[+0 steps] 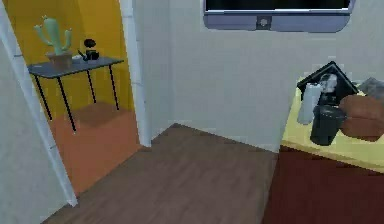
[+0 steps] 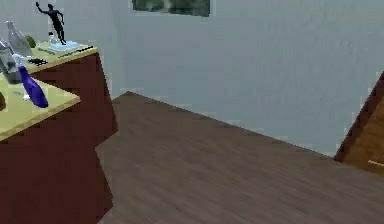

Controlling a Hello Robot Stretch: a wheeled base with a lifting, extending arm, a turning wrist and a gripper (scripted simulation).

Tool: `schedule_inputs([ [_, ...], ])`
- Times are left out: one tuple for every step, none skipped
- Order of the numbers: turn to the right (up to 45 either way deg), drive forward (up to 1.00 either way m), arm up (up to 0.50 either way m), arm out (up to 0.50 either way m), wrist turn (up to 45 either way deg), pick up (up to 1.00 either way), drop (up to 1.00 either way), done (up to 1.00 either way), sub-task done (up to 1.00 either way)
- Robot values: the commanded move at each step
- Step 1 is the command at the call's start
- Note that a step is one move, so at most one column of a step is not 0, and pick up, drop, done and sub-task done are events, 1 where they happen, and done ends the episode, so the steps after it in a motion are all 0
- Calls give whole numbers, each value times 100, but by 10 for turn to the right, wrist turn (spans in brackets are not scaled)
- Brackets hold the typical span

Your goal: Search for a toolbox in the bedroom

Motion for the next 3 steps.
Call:
schedule_inputs([
  [-270, 0, 0, 0, 0, 0, 0, 0, 0],
  [0, 100, 0, 0, 0, 0, 0, 0, 0],
  [-30, 0, 0, 0, 0, 0, 0, 0, 0],
])
